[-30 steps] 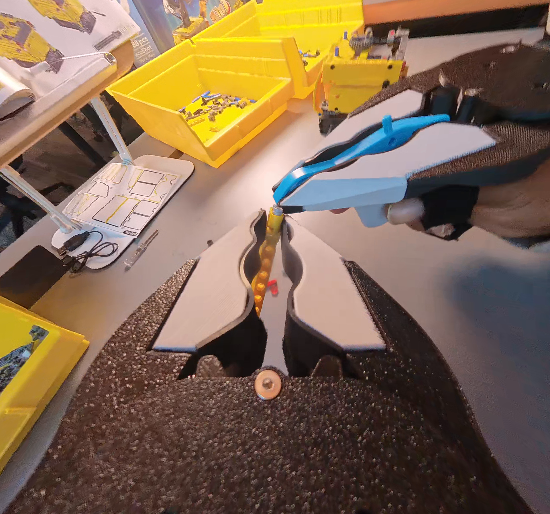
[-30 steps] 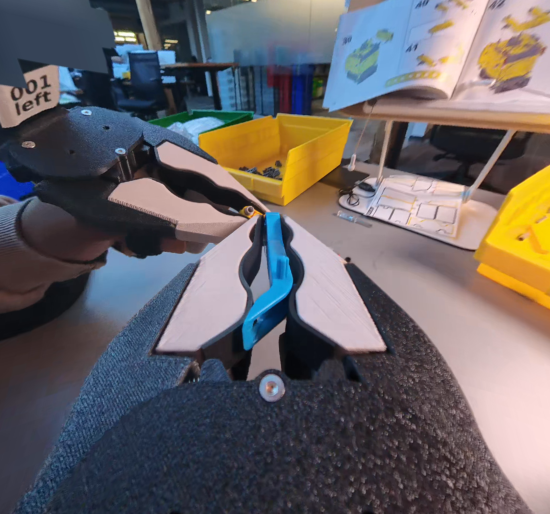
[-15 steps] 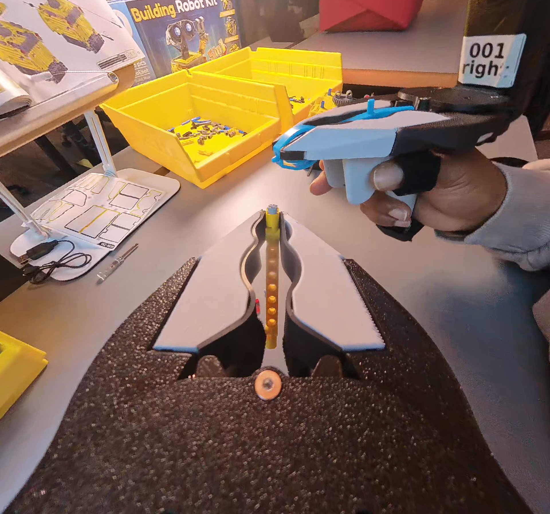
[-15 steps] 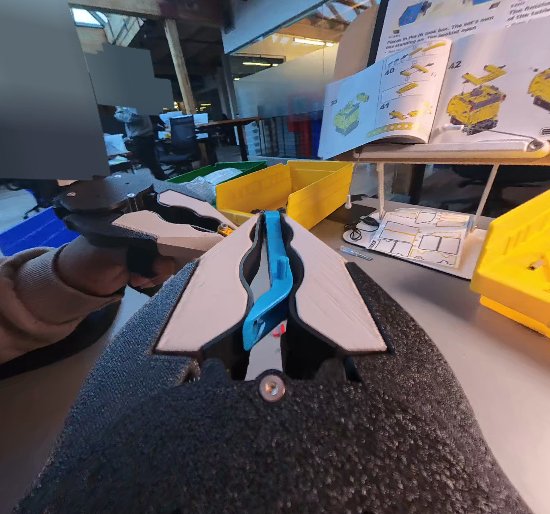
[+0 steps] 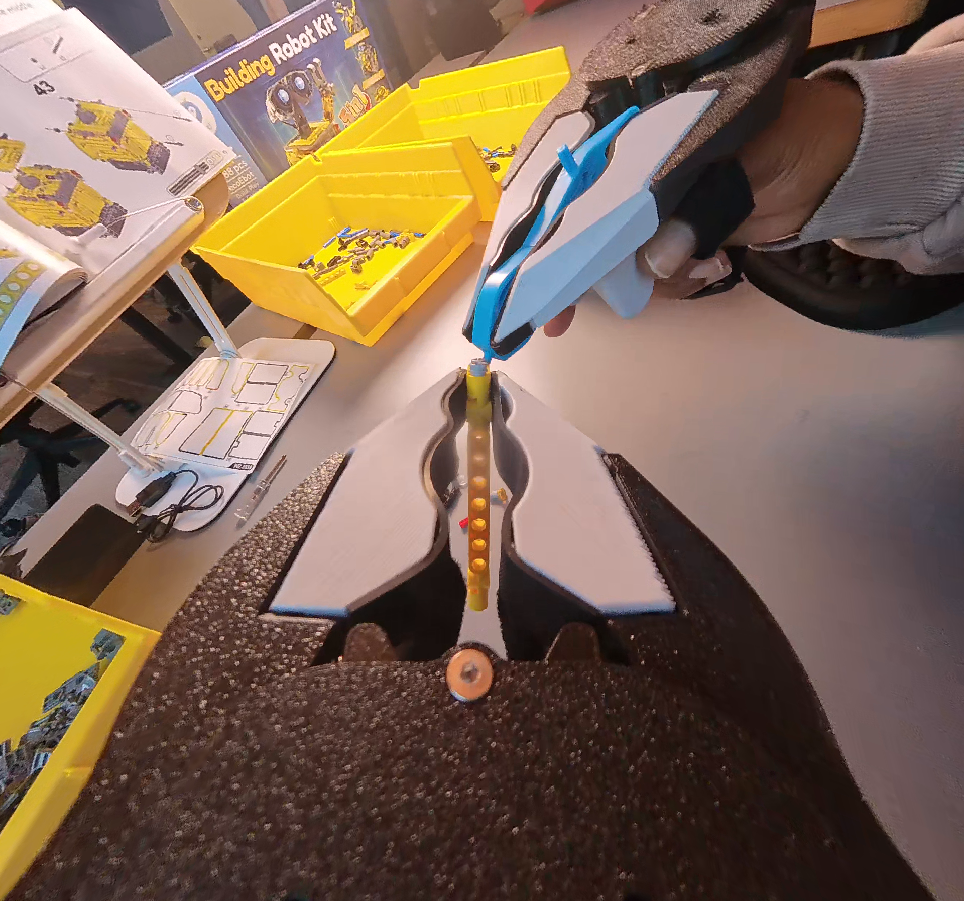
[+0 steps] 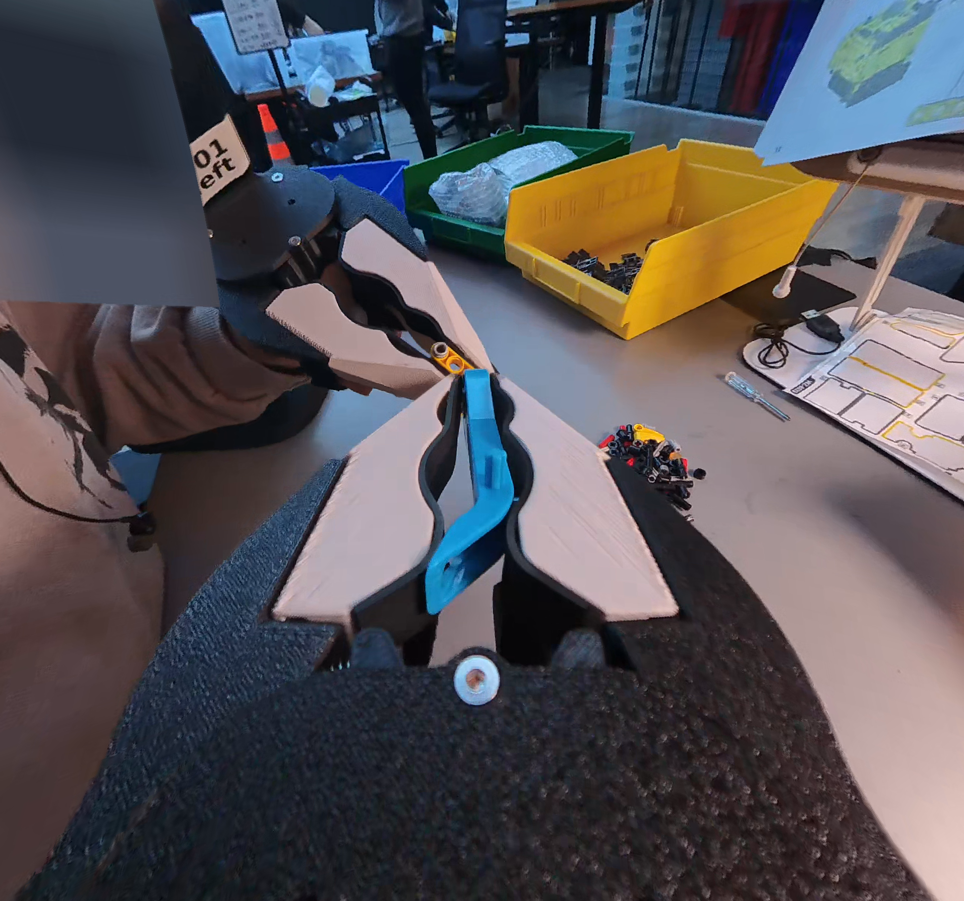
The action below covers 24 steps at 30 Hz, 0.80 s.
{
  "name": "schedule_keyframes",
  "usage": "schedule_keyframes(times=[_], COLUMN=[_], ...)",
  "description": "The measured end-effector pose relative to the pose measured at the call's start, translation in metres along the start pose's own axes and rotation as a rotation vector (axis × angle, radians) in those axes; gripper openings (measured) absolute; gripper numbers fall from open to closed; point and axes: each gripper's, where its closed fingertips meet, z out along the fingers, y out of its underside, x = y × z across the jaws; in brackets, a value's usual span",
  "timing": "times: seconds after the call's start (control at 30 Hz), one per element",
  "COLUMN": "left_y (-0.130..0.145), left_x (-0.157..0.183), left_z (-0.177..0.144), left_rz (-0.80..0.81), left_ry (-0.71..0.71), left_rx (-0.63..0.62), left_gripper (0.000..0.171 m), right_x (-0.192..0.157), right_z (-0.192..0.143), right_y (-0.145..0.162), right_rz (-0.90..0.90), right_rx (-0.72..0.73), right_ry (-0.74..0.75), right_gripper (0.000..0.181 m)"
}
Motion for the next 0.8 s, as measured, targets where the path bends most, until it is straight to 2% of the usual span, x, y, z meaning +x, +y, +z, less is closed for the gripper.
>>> schedule_keyframes(times=[0.27,0.57,0.8], left_y=[0.001,0.001,0.019], left_x=[-0.001,0.004,0.022], left_z=[-0.003,-0.003,-0.001], left_rz=[0.014,0.043,0.097], left_ry=[-0.001,0.016,0.115], left_rx=[-0.01,-0.022,-0.095], left_gripper=[0.006,0.006,0.005], right_x=[-0.003,-0.006,-0.013], right_z=[-0.003,0.003,0.006], right_y=[-0.011,-0.001,0.025], right_rz=[-0.013,-0.042,-0.118], right_rx=[-0.019,-0.082,-0.328], right_ry=[-0.053,-0.069,-0.141], right_gripper=[0.01,0.01,0.008])
